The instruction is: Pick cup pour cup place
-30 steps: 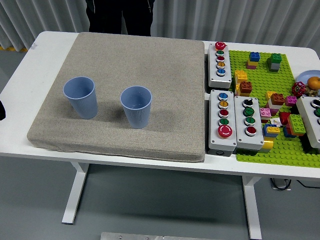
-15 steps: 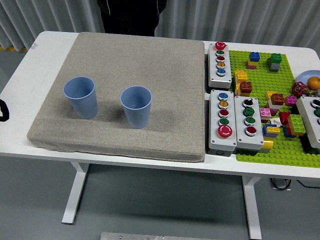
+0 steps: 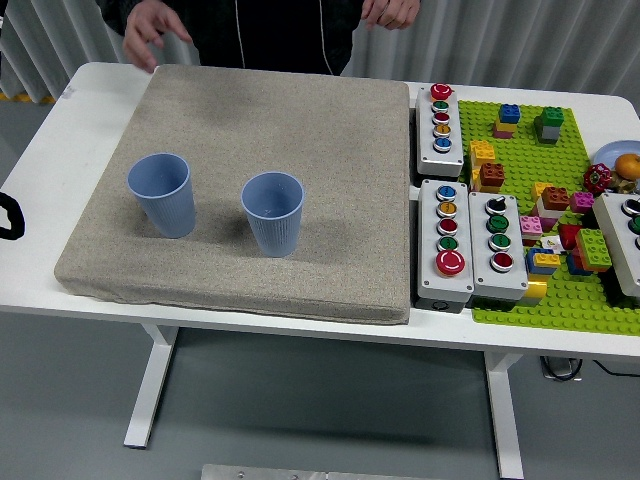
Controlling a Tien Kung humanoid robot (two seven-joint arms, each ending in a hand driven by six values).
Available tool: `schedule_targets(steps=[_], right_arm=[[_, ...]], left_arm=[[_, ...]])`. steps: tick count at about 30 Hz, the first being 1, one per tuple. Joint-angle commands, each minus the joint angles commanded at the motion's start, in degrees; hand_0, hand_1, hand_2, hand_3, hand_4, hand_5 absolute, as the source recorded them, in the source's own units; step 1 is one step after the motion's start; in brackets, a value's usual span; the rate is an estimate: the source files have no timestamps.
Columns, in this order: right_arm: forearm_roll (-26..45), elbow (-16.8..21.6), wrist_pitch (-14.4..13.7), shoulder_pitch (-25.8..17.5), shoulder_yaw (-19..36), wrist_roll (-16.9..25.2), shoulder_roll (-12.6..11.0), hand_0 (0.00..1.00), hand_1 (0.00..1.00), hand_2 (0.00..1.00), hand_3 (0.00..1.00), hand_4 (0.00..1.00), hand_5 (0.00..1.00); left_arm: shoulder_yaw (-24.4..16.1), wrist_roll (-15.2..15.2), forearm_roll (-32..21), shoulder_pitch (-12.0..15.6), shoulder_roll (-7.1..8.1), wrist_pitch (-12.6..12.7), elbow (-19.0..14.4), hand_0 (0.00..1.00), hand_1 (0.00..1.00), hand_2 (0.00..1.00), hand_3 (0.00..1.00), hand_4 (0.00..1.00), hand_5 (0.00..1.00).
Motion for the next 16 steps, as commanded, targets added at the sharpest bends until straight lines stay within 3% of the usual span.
schedule_targets(steps=[16], right_arm=[[0.1, -0.1, -0.3, -0.4, -0.4, 0.1, -0.1, 0.701, 0.629, 0.564, 0.571, 0.002, 0.077]], left_arm=[[-0.3, 0.2, 0.0, 1.1, -0.6, 0.4, 0.0, 0.828, 0.807, 0.873, 0.879, 0.915, 0.998]])
